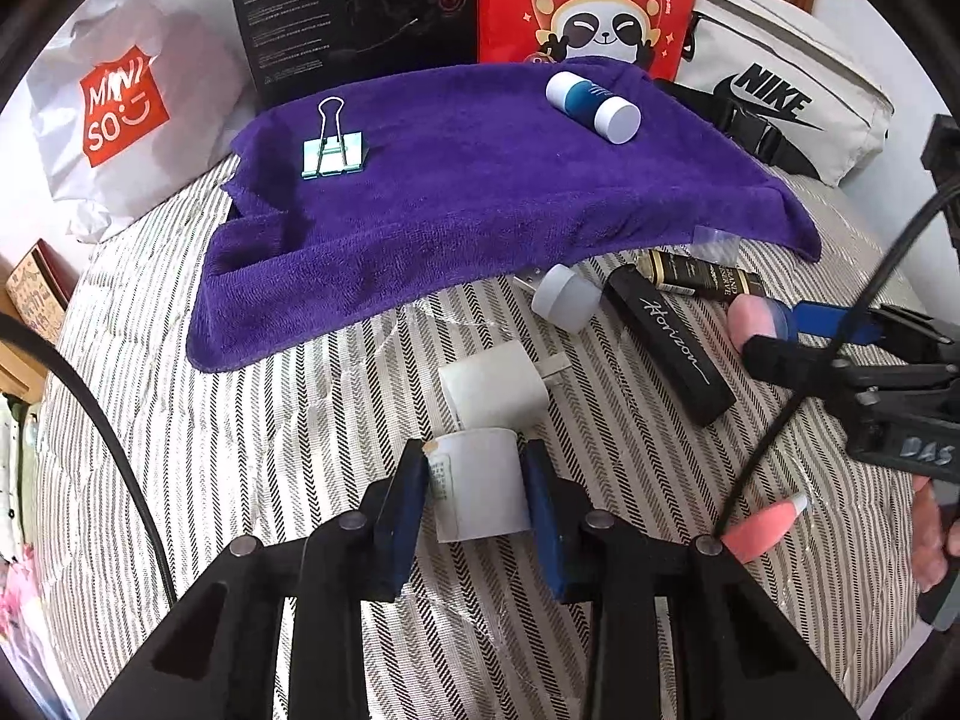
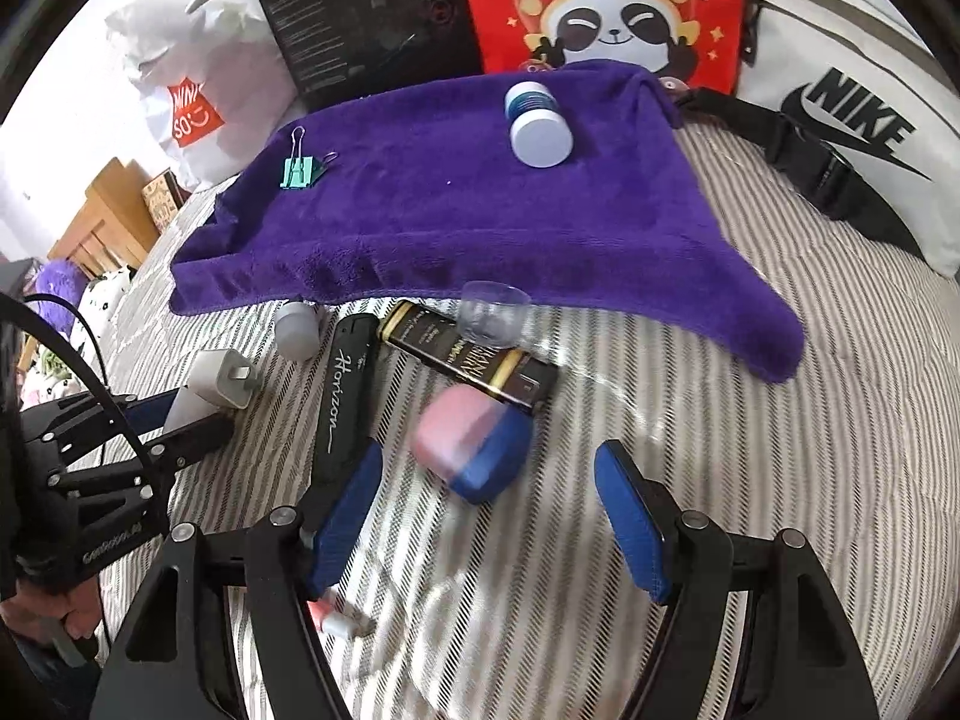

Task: Organize rigid objects
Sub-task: 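Move the left gripper to the white charger plug while the right gripper approaches the pink sponge case, then grasp the white charger plug with the left gripper while the right gripper grasps the pink sponge case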

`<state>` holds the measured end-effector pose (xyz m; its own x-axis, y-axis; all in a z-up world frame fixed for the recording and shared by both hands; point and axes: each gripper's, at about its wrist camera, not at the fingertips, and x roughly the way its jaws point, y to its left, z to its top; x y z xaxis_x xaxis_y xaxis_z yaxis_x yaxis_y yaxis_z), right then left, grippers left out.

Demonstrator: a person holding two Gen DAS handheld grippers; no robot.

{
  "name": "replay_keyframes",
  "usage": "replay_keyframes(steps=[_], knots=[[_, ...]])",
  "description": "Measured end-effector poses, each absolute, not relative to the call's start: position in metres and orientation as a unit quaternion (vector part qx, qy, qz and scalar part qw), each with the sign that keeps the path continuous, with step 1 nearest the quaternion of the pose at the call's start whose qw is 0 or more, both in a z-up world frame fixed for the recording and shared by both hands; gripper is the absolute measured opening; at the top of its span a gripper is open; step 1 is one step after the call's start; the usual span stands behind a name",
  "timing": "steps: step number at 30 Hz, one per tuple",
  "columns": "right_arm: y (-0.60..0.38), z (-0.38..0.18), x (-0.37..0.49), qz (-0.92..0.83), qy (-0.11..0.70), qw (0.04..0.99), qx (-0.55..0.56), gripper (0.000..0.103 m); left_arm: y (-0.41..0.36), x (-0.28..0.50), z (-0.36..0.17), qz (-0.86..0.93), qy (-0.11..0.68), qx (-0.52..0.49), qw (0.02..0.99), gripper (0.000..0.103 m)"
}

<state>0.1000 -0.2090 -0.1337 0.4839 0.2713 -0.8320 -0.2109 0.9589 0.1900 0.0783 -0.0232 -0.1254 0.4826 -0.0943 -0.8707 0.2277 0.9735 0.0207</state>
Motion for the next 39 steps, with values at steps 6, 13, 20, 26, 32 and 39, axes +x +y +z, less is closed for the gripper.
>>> replay_keyframes(steps=[6,13,20,26,32,39], knots=[[-0.191,-0.14,0.102,0.102,0.465,0.879,-0.008,0.072,-0.023,0.077,-0.126,-0.094,0.495,0.065,0.861,0.031],[-0.206,-0.14,0.095,0.094,0.475,0.874,-0.036,0.067,-0.021,0.075,-0.126,-0.095,0.491,0.063,0.864,0.031],[-0.214,-0.139,0.091,0.077,0.474,0.877,-0.013,0.067,-0.022,0.074,-0.125,-0.091,0.491,0.061,0.864,0.031],[-0.205,-0.137,0.089,0.075,0.458,0.885,-0.025,0.043,-0.021,0.074,-0.125,-0.093,0.49,0.058,0.865,0.031],[-0.214,-0.139,0.085,0.079,0.458,0.885,-0.014,0.043,-0.023,0.074,-0.126,-0.09,0.486,0.059,0.867,0.031],[-0.217,-0.136,0.085,0.105,0.468,0.877,0.004,0.043,-0.007,0.075,-0.123,-0.104,0.492,0.021,0.864,0.029]])
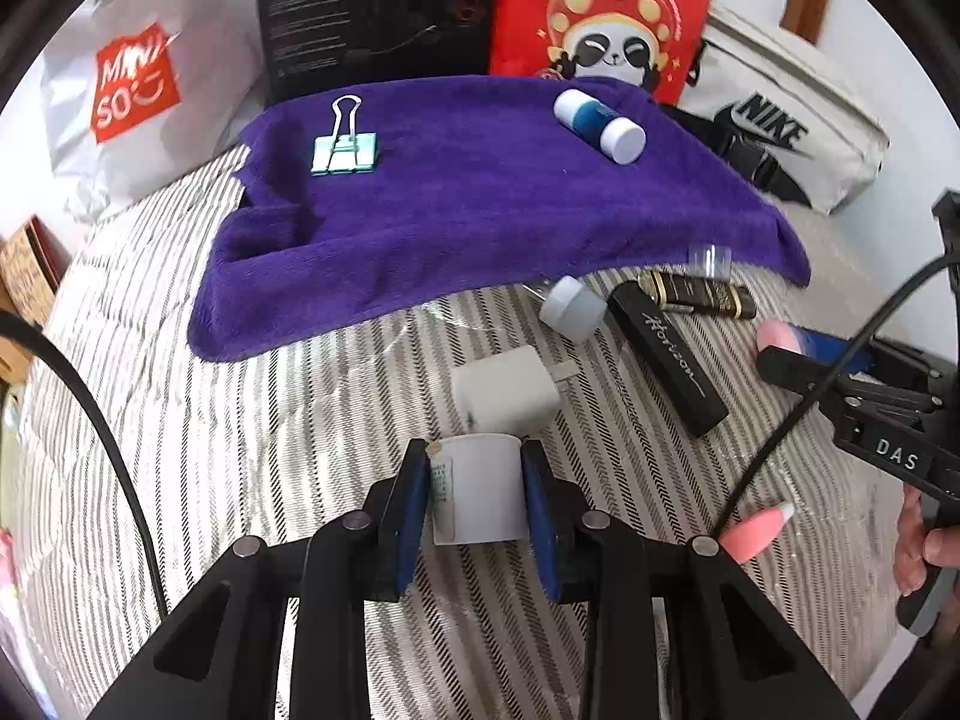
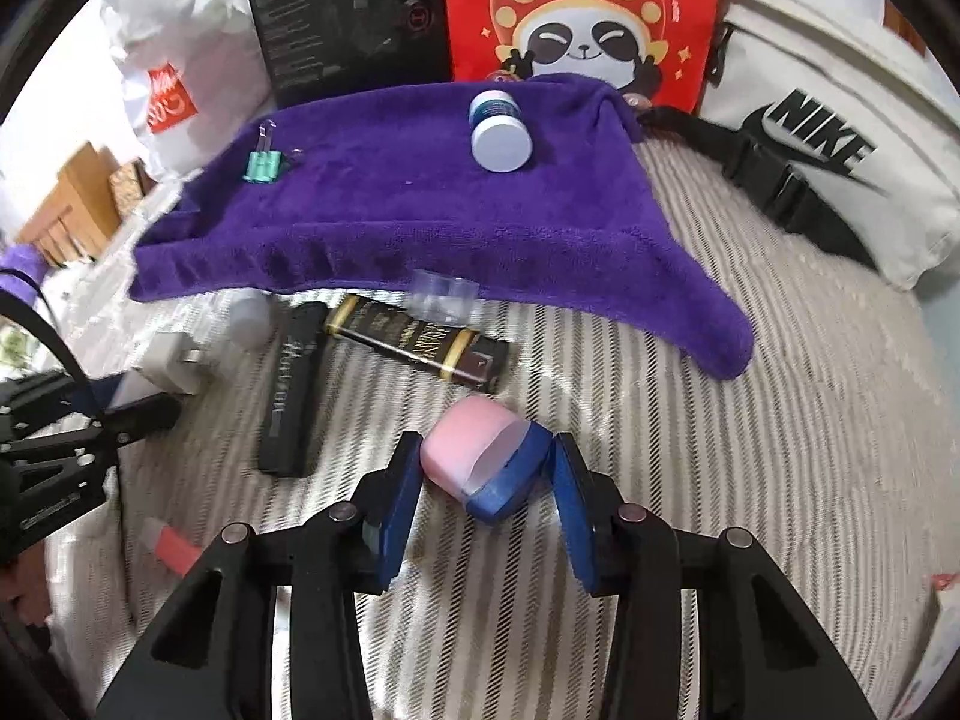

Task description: Organize rigid objects

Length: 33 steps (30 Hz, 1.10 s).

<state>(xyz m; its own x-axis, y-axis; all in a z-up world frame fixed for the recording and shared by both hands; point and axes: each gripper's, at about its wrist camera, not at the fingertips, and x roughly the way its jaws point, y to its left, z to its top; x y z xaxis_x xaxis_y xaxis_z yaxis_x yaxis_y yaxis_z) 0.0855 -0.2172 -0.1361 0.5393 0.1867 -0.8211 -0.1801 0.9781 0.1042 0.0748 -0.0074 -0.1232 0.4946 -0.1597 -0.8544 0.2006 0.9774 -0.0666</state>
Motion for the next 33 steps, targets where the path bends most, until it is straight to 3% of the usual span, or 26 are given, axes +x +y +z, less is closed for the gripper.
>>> replay_keyframes(steps=[22,33], knots=[[-0.213,-0.059,0.141,0.164,0.414,0.895,0.007,0.043,0.036,0.101,-0.077,-0.1,0.46,-0.014,0.882,0.029],[-0.202,-0.032,0.2,0.186,0.399,0.898,-0.006,0.043,0.034,0.155,-0.045,-0.101,0.45,-0.002,0.887,0.029]])
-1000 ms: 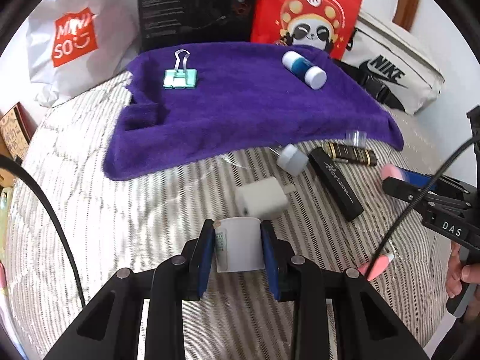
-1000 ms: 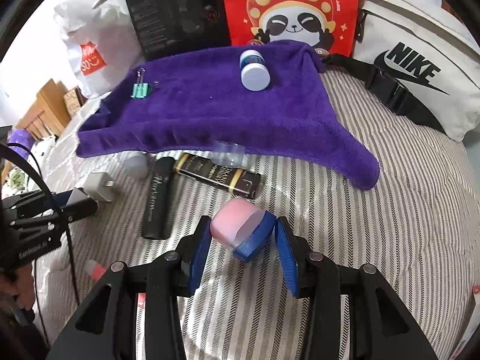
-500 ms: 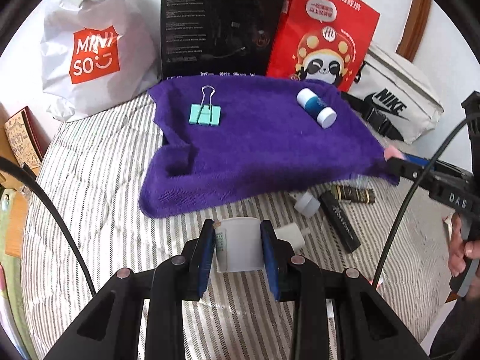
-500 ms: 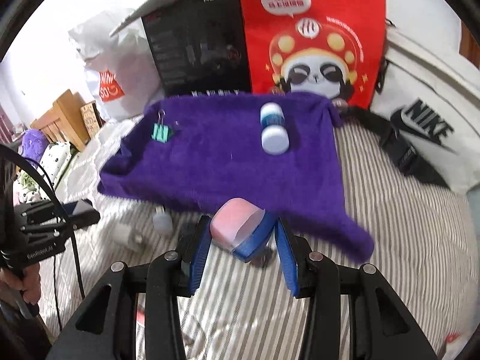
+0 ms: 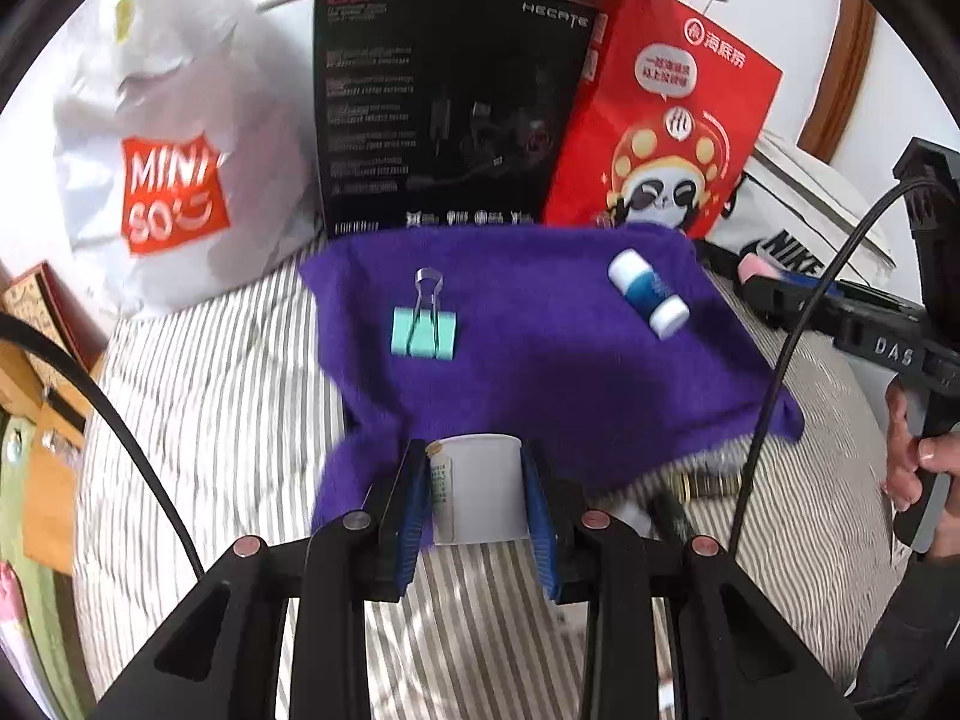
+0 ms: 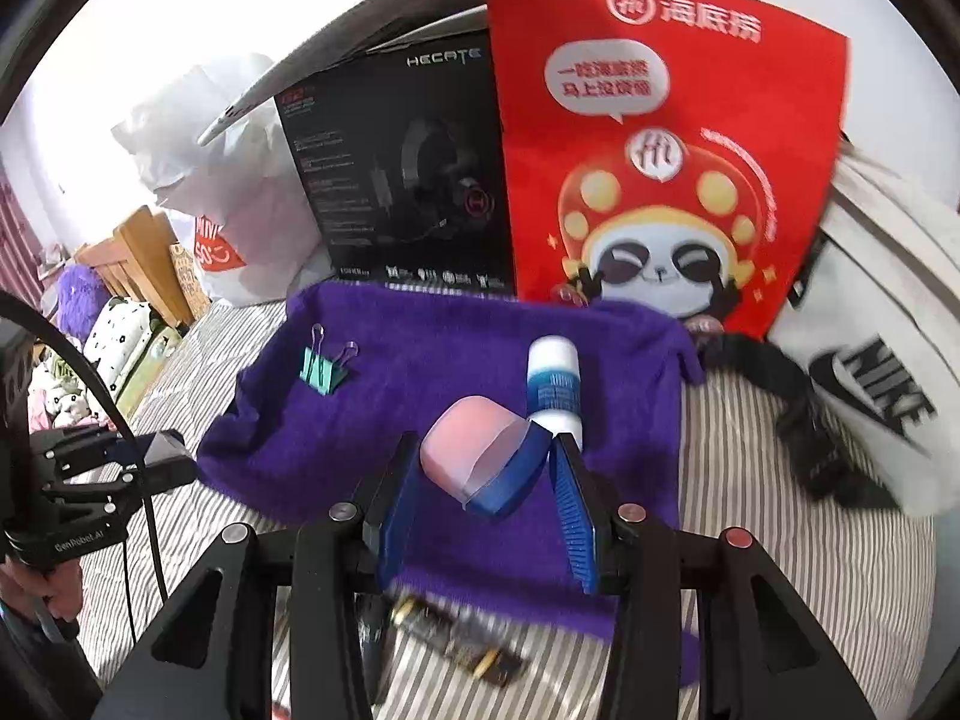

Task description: Organize rigid objects

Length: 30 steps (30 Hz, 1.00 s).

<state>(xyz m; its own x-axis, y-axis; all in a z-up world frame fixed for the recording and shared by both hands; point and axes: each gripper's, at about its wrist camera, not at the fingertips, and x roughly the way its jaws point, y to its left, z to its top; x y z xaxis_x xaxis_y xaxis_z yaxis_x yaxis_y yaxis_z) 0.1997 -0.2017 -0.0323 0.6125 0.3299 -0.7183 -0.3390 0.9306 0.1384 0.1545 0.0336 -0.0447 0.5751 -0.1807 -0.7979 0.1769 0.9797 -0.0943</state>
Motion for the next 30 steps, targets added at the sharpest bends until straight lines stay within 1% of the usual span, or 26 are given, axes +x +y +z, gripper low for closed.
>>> replay_keyframes(steps=[7,11,14,22,25,30], knots=[[-0.197,-0.029,0.235,0.192,0.398,0.897,-0.005,0.043,0.03,0.198,-0.03,-0.094,0.441,0.015,0.892,0.029],[-0.204,-0.037,0.243,0.191,0.404,0.894,0.009,0.043,0.031,0.218,-0.035,-0.102,0.442,0.002,0.891,0.029],[-0.209,-0.045,0.248,0.179,0.417,0.891,0.0,0.043,0.03,0.229,-0.044,-0.108,0.444,-0.006,0.89,0.029],[-0.237,-0.063,0.258,0.153,0.436,0.887,-0.002,0.043,0.034,0.235,-0.054,-0.109,0.451,-0.006,0.886,0.029],[-0.247,-0.078,0.268,0.132,0.456,0.88,0.005,0.043,0.042,0.238,-0.059,-0.098,0.457,-0.011,0.884,0.029],[-0.243,-0.093,0.275,0.127,0.474,0.872,-0.009,0.043,0.049,0.242,-0.067,-0.092,0.467,-0.018,0.879,0.029]])
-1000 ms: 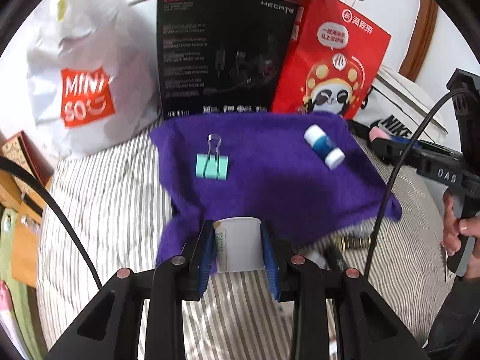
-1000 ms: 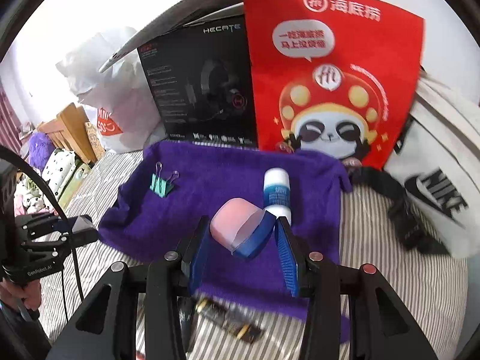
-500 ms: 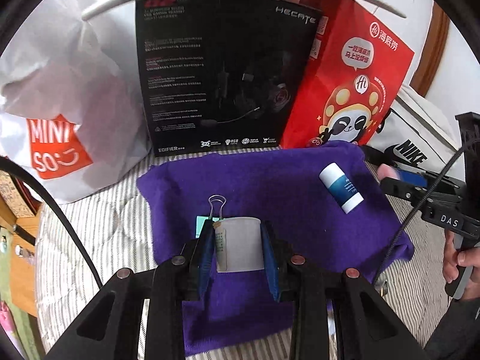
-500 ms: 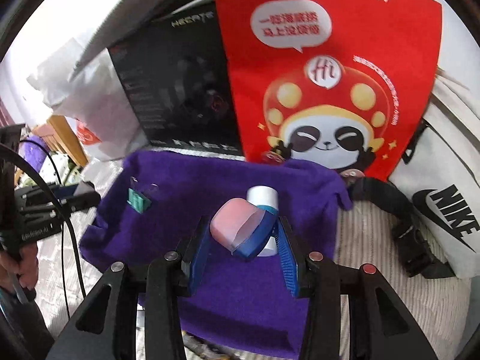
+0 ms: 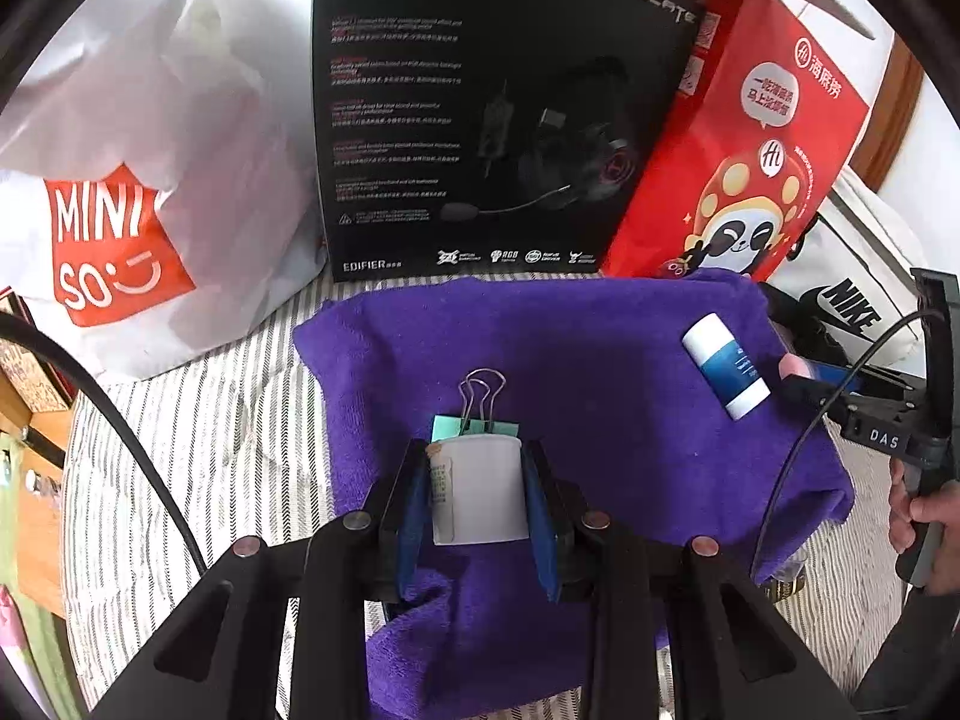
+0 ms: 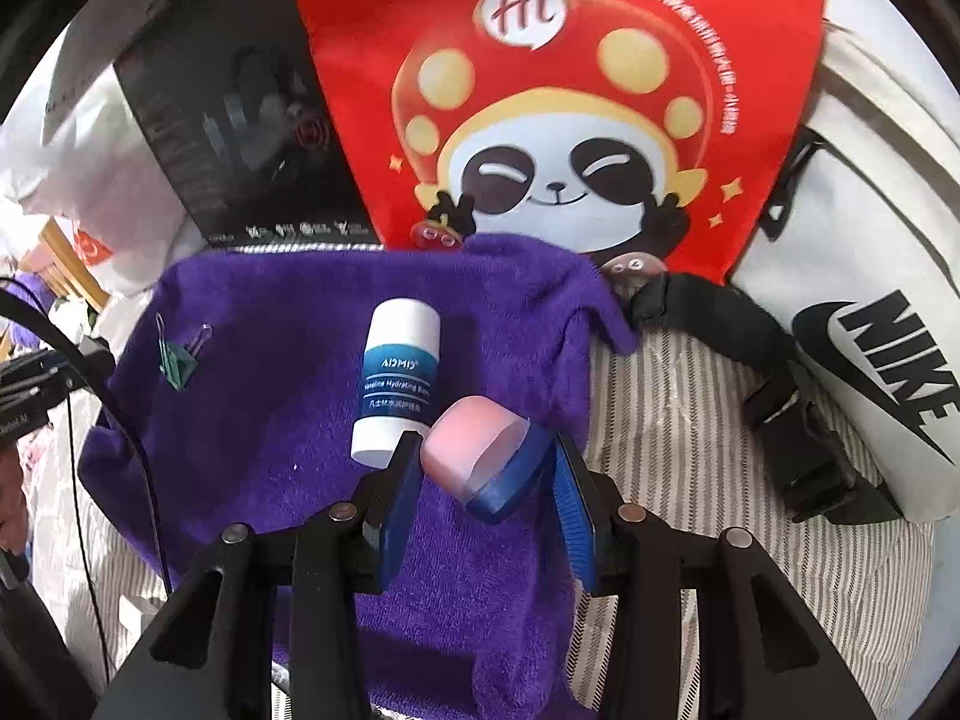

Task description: Organize rigid objects

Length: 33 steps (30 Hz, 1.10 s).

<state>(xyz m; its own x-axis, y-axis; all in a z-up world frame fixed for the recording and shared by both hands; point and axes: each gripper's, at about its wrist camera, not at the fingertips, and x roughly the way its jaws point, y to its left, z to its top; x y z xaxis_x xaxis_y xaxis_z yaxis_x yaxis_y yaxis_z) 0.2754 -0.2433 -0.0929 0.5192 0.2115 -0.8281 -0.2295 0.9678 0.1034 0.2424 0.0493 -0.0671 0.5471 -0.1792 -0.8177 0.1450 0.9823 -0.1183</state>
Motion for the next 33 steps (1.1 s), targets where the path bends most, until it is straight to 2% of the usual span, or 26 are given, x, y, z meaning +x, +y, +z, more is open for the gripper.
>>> replay_keyframes(steps=[10,33], knots=[[-0.226,-0.109,0.28,0.111,0.485,0.866,-0.05,0.043,0.046,0.242,-0.071,-0.095,0.473,-0.014,0.876,0.029],[-0.205,-0.131,0.292,0.127,0.49,0.861,-0.053,0.043,0.032,0.253,-0.107,-0.088,0.516,0.027,0.852,0.029]])
